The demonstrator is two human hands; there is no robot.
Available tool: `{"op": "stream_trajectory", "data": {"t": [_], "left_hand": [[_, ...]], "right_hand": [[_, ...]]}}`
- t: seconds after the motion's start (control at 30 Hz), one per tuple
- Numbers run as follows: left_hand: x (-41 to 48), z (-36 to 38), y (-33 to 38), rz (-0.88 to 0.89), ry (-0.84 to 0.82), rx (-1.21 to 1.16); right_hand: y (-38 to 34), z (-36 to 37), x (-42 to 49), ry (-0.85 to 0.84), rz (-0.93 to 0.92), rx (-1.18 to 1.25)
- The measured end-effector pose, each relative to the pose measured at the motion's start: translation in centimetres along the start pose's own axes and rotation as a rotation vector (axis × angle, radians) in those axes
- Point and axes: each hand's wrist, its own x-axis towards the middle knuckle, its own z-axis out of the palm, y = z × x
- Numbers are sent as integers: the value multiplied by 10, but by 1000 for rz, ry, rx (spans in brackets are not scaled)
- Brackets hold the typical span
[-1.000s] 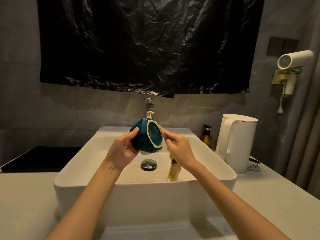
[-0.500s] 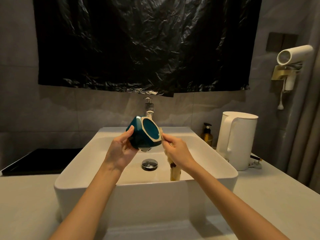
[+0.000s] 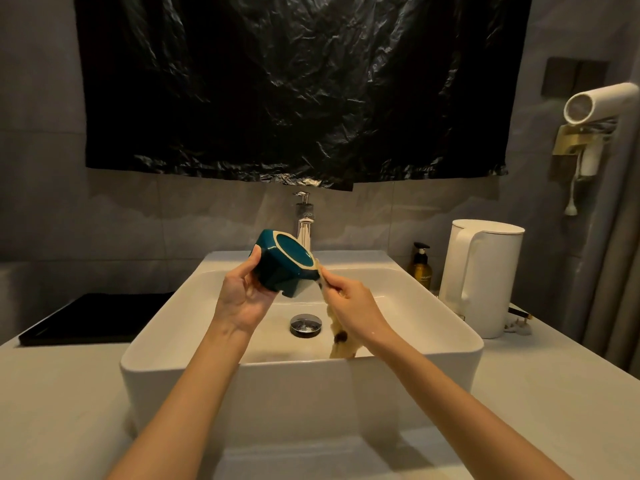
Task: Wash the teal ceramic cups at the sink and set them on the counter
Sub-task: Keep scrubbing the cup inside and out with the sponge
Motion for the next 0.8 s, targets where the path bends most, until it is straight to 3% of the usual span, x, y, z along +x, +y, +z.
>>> {"op": "stream_trajectory", "data": {"t": [0.2, 0.63, 0.8], "left_hand": [[0, 0, -3, -14, 7, -3], [3, -2, 0, 25, 107, -88], [5, -6, 1, 34, 134, -88]], "right_hand": [[-9, 5, 10, 30, 7, -9], [-14, 28, -18, 61, -431, -449], [-10, 26, -15, 38, -289, -522]]}}
